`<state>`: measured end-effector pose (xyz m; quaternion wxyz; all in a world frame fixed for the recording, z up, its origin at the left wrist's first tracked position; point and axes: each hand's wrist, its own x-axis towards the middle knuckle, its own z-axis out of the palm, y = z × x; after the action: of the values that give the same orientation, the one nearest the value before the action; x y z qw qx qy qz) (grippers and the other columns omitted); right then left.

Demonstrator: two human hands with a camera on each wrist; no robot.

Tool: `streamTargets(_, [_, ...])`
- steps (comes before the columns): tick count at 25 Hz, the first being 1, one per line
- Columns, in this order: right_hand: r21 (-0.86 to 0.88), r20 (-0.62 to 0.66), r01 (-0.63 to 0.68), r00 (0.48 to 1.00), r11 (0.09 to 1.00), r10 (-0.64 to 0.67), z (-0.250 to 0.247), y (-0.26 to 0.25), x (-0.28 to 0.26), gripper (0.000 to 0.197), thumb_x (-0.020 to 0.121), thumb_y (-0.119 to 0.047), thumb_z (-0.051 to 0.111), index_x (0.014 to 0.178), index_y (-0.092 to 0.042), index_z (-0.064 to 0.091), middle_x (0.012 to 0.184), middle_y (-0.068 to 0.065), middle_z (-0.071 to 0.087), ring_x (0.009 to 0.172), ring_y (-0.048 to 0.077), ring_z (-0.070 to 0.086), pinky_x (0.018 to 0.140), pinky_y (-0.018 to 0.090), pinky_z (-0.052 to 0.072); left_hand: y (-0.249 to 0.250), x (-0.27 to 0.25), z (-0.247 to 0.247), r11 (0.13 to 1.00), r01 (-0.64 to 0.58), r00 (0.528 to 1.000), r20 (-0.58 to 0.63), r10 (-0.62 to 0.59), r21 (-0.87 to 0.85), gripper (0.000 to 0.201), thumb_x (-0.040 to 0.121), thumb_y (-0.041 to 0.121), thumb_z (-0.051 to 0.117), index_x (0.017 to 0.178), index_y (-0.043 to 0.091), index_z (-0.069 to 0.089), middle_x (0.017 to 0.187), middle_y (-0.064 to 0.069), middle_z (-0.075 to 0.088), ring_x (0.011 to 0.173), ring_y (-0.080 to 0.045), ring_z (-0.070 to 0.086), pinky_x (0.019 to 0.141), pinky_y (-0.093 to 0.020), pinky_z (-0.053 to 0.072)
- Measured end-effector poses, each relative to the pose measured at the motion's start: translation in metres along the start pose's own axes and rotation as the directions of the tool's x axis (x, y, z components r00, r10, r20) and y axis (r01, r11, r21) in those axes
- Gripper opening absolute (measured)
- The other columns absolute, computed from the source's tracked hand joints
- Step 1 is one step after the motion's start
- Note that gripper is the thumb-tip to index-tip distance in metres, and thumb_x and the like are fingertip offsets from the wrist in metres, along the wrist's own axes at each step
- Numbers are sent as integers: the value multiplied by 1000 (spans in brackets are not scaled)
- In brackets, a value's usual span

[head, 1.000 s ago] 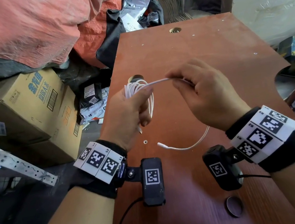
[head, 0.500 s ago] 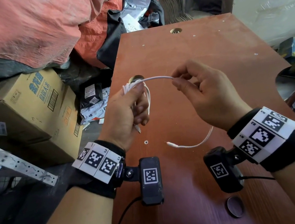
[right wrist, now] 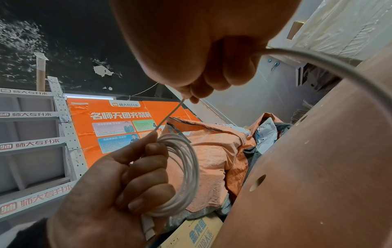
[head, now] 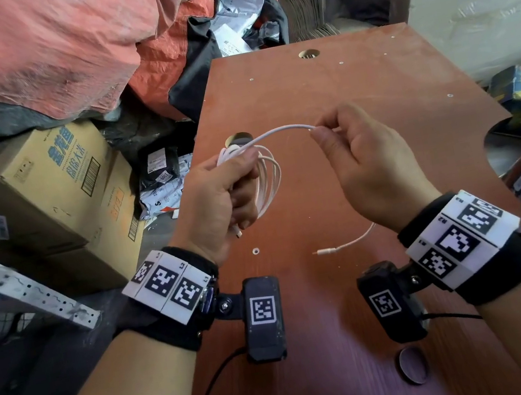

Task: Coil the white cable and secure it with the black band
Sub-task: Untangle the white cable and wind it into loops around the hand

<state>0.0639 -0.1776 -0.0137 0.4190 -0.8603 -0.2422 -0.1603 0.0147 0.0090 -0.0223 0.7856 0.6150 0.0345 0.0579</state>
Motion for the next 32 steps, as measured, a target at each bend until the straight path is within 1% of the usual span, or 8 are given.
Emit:
streamTargets(3, [-5, 8, -3, 1000, 1000, 3, 0, -2, -1, 12, 101, -31, 48, 97, -20, 54, 59, -2, 50, 59, 14, 51, 60, 38, 35, 0, -1, 0, 1000, 5, 1000, -4, -5, 25, 31, 88, 21, 64, 61, 19, 48, 45, 5, 23, 37, -13, 12, 40, -27, 13])
streamTargets(7, [6, 6, -8, 1000, 1000, 8, 2, -2, -1, 11, 101, -31, 48, 98, -21, 53, 58, -4, 50, 59, 12, 52, 60, 38, 34, -1, -1, 2, 995, -2, 999, -31, 5, 97, 17, 90, 13, 65, 78, 8, 53, 44, 5, 24, 36, -13, 14, 41, -26, 14])
streamTargets(11, [30, 0, 4, 1000, 1000, -4, 2, -2, -1, 6, 101, -30, 48, 96, -28, 46, 58, -5, 51, 58, 11, 51, 58, 35, 34, -1, -3, 1, 996, 27, 1000, 2, -27, 82, 26, 90, 18, 63, 66, 16, 52, 46, 3, 22, 40, -15, 10, 43, -30, 12])
streamTargets(13, [40, -7, 7, 1000, 999, -7, 2, -2, 0, 7, 101, -30, 48, 95, -28, 45, 60, -2, 53, 62, 14, 52, 58, 35, 35, 0, -4, 2, 995, 46, 998, 35, -50, 87, 38, 89, 24, 62, 58, 21, 41, 46, 2, 20, 42, -16, 8, 46, -33, 10])
streamTargets(16, [42, -4, 3, 1000, 999, -2, 3, -3, 0, 8, 101, -30, 48, 95, -25, 46, 62, 2, 57, 62, 17, 49, 59, 33, 35, 1, -5, 3, 995, 68, 996, 52, -73, 79, 49, 91, 33, 59, 62, 23, 21, 45, 3, 16, 41, -14, 7, 47, -33, 7])
streamTargets(23, [63, 6, -12, 1000, 998, 12, 3, 0, 0, 7, 101, -29, 49, 97, -23, 48, 61, -1, 56, 63, 13, 52, 58, 25, 36, 3, -6, 7, 993, 112, 993, 45, -110, -48, 54, 100, 44, 43, 56, 21, 22, 44, 1, 14, 37, -14, 5, 45, -32, 7])
streamTargets(28, [79, 65, 5, 998, 997, -10, 2, -3, -2, 7, 99, -26, 51, 95, -21, 54, 68, -3, 59, 63, 14, 54, 62, 34, 44, 8, -5, 5, 959, 91, 995, 63, -77, -269, 54, 99, 46, 41, 53, 22, 24, 40, 4, 14, 30, -10, 9, 38, -19, 9])
streamTargets(32, [102, 117, 4, 993, 995, -16, 4, -2, -3, 8, 98, -21, 50, 98, -17, 57, 69, 0, 63, 65, 16, 57, 65, 38, 46, 12, -5, 1, 916, 70, 997, 70, -46, -395, 52, 99, 44, 39, 55, 23, 20, 42, 5, 10, 30, -11, 5, 36, -16, 9])
